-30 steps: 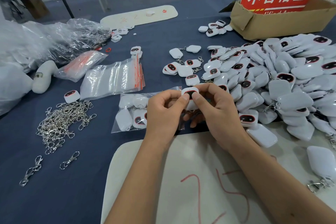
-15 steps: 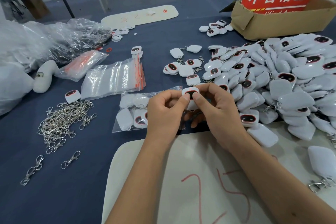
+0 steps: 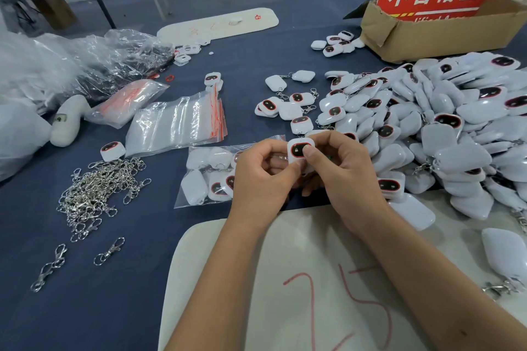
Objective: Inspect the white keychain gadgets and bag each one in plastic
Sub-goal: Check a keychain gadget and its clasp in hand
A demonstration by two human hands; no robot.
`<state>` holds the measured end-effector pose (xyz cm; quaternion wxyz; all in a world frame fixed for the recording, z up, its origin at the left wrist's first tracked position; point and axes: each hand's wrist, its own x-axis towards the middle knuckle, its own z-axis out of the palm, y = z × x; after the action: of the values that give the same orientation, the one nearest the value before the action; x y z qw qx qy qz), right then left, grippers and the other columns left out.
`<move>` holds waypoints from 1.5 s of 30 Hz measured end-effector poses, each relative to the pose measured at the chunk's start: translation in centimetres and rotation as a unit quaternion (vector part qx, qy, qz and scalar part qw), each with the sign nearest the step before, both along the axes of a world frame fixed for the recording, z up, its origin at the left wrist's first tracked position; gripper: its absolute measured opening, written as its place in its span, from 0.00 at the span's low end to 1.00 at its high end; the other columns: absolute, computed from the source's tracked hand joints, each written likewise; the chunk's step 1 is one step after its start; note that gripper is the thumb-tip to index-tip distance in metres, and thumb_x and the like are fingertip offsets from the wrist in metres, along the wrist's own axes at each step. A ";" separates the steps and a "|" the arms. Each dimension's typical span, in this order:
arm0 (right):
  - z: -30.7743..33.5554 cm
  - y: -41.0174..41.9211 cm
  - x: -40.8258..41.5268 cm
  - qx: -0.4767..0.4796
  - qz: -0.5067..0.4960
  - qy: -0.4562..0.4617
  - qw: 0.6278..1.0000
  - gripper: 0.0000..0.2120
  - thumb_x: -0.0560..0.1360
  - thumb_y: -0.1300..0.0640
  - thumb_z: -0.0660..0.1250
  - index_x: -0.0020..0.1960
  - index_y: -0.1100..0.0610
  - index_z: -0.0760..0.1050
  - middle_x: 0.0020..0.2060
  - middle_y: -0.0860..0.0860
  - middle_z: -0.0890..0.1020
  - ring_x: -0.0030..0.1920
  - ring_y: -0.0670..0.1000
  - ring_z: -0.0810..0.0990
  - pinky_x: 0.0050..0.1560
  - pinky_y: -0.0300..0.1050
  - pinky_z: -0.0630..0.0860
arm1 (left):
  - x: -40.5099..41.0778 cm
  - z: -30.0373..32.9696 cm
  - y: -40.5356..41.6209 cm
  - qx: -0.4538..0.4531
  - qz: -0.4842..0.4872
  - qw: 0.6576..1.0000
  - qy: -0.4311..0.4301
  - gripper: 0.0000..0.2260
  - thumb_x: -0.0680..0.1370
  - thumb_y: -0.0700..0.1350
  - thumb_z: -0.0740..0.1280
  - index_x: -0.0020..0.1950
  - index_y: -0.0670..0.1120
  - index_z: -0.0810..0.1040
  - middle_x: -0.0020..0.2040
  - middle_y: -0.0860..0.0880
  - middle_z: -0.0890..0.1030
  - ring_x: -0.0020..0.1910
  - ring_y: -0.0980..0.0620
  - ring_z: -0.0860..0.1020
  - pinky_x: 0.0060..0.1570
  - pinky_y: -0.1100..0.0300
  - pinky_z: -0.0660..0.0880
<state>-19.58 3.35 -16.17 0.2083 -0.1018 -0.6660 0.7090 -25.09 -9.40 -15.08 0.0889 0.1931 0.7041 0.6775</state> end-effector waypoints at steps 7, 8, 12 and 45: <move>0.0 0.0 -0.1 -0.015 -0.007 -0.008 1.000 0.04 0.83 0.62 0.66 0.53 0.62 0.79 0.33 0.54 0.84 0.31 0.55 0.84 0.30 0.45 0.80 | -0.1 -0.1 0.0 -0.015 -0.002 1.000 0.008 0.05 0.77 0.34 0.73 0.51 0.41 0.83 0.32 0.51 0.81 0.33 0.55 0.79 0.35 0.64 0.77; 0.0 0.0 -0.1 -0.020 -0.005 -0.007 1.000 0.05 0.84 0.62 0.66 0.54 0.62 0.79 0.34 0.54 0.84 0.32 0.55 0.84 0.30 0.45 0.80 | 0.0 0.0 0.0 -0.015 0.000 1.000 0.006 0.05 0.77 0.34 0.74 0.51 0.41 0.83 0.33 0.49 0.82 0.33 0.54 0.80 0.35 0.63 0.77; 0.1 -0.1 -0.1 -0.042 0.000 0.007 0.999 0.06 0.84 0.61 0.65 0.55 0.61 0.81 0.38 0.54 0.85 0.34 0.55 0.84 0.32 0.46 0.81 | -0.1 0.1 0.1 -0.010 0.002 1.000 -0.002 0.05 0.77 0.36 0.74 0.52 0.43 0.84 0.41 0.46 0.86 0.38 0.53 0.82 0.41 0.59 0.81; 0.0 0.6 -0.4 -0.054 -0.072 0.013 0.996 0.07 0.80 0.63 0.70 0.56 0.56 0.84 0.34 0.51 0.83 0.29 0.47 0.79 0.32 0.37 0.75 | 0.7 -0.2 0.5 -0.144 0.196 0.957 0.156 0.04 0.73 0.48 0.72 0.44 0.53 0.78 0.36 0.55 0.80 0.35 0.54 0.78 0.39 0.58 0.77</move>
<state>-19.95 3.93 -16.20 0.2618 -0.1514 -0.6145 0.7286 -24.34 -8.94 -15.31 -0.1300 0.1394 0.8234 0.5344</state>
